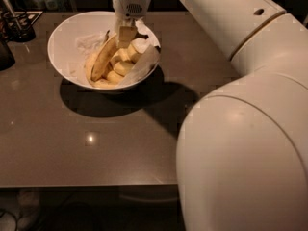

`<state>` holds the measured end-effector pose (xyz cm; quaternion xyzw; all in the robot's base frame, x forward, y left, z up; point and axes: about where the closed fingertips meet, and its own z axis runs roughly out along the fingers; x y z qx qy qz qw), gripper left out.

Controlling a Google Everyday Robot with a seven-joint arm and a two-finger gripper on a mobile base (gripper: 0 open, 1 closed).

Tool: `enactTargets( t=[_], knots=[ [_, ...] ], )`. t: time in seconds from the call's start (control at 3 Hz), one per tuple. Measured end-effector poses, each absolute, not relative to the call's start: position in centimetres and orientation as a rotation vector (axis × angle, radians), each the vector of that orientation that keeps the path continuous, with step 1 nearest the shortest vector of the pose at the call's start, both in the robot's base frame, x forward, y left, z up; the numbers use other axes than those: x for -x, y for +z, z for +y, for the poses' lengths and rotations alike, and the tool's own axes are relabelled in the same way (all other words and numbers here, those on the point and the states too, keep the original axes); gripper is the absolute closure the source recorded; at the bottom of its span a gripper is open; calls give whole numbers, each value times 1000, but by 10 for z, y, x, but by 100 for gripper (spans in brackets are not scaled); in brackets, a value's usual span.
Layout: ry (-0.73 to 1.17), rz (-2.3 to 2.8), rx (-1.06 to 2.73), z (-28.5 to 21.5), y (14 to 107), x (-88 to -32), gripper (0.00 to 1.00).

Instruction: Pick banana from white bowl

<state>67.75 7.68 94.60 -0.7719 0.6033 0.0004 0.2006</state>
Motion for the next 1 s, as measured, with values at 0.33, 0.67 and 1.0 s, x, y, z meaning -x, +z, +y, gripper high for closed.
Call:
enactTargets(
  t=[0.33,0.67,1.0],
  knots=[
    [51,1567,2093,69,977,-654,100],
    [115,1489,2036,58,995,-635,100],
    [202,1400,1978,48,1005,-612,100]
  ],
)
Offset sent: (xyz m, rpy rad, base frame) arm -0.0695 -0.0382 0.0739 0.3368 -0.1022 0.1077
